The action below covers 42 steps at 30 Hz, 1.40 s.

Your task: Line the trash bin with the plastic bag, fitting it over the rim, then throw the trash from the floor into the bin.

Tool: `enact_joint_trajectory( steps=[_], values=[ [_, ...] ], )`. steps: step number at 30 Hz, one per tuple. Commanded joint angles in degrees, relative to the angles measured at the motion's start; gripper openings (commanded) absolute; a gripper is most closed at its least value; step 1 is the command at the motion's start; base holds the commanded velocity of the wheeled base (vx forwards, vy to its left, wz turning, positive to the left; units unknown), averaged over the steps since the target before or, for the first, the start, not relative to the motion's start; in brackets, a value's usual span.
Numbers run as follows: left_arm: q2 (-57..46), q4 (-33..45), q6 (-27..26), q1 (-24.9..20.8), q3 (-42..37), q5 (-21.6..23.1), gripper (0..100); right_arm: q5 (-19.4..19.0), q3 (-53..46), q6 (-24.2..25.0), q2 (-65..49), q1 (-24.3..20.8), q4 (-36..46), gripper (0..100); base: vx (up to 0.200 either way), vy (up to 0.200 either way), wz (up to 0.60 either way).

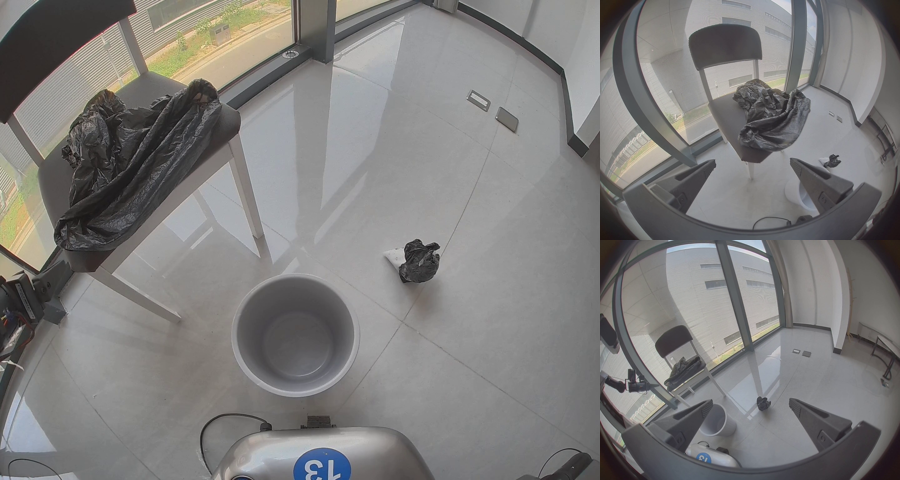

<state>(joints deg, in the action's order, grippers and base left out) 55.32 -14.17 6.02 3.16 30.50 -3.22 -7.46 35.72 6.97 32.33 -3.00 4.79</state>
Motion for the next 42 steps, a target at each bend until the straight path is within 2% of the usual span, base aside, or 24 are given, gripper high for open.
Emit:
enact_joint_trajectory(
  steps=[1,12,16,24,31,42],
  values=[
    [3.9,-1.4,-0.2,1.5,0.2,-0.1,100,-0.1,0.5,-1.1,1.7,-0.2,0.0,100,0.0,0.0,0.0],
    [8.0,-2.4,0.4,1.3,4.5,-0.8,100,-1.3,2.3,-3.1,1.9,-0.8,0.0,100,0.0,0.0,0.0],
    [10.6,-4.8,0.4,1.2,5.7,-3.0,100,-1.3,1.6,-3.7,1.7,-0.9,0.0,100,0.0,0.0,0.0],
    [12.5,-5.3,1.2,1.5,6.6,-4.3,100,-1.3,2.2,-3.7,1.5,-0.9,0.0,100,0.0,0.0,0.0],
    [16.2,-6.7,1.9,3.4,9.7,-4.3,100,-1.3,1.9,-3.7,1.2,-0.9,0.3,100,0.0,0.0,0.0],
    [20.0,-7.1,2.3,3.3,11.6,-4.4,100,-1.2,1.5,-3.7,0.2,-0.9,0.3,100,0.0,0.0,0.0]
  ],
)
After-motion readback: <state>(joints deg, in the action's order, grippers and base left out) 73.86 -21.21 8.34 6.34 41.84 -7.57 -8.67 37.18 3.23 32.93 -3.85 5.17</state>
